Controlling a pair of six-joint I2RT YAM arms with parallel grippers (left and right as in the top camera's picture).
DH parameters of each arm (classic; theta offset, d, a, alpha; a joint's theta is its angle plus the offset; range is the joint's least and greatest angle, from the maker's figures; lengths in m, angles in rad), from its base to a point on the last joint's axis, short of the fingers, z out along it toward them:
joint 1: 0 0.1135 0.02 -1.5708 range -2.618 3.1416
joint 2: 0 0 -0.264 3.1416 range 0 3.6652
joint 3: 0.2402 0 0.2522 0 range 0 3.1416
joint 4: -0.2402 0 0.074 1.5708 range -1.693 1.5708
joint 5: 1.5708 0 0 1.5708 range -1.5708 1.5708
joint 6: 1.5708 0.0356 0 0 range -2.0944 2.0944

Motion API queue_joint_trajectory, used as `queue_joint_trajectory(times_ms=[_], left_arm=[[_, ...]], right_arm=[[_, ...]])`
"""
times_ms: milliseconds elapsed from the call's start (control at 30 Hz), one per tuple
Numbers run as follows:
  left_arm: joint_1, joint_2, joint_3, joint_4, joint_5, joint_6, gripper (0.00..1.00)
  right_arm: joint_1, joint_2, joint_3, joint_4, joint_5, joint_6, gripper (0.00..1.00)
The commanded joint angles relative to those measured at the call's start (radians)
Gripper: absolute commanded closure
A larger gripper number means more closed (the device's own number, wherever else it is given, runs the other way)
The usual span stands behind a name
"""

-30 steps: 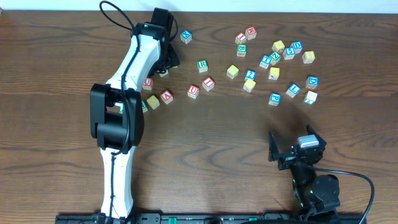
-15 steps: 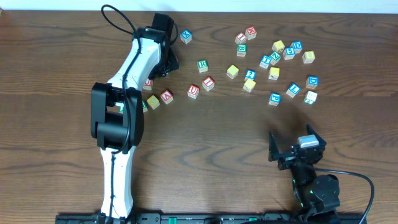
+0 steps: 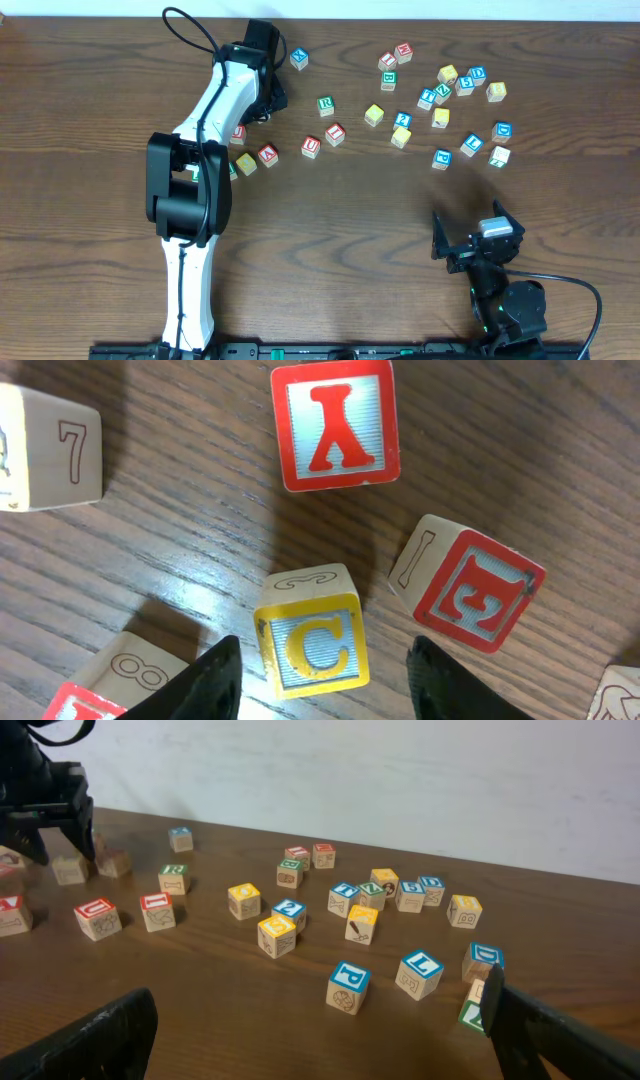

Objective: Spell out CORL
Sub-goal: 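Lower the left gripper and grasp the yellow C block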

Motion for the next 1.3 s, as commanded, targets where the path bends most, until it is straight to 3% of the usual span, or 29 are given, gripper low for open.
queue_joint_trajectory(times_ms=[0,633,767,967,1067,1267], left_arm=[[0.0,-0.001,-0.017,-0.002,-0.042,-0.034,0.5],[0.0,-0.001,-0.081,0.075,-0.058,-0.042,0.49],[0.0,-0.001,-0.081,0.081,-0.058,-0.042,0.61],[0.0,-0.001,-0.081,0.08,-0.058,-0.042,0.69],[0.0,-0.001,-0.081,0.08,-0.058,-0.042,0.78],[0.0,-0.001,-0.081,0.08,-0.058,-0.042,0.78]], right_arm=[[-0.006,-0.005,-0.001,-0.004,0.001,-0.012,0.01],[-0.006,-0.005,-0.001,-0.004,0.001,-0.012,0.01],[-0.006,-0.005,-0.001,-0.004,0.001,-0.012,0.01],[-0.006,-0.005,-0.001,-0.004,0.001,-0.012,0.01],[-0.006,-0.005,-0.001,-0.004,0.001,-0.012,0.01],[-0.006,-0.005,-0.001,-0.004,0.002,-0.012,0.01]])
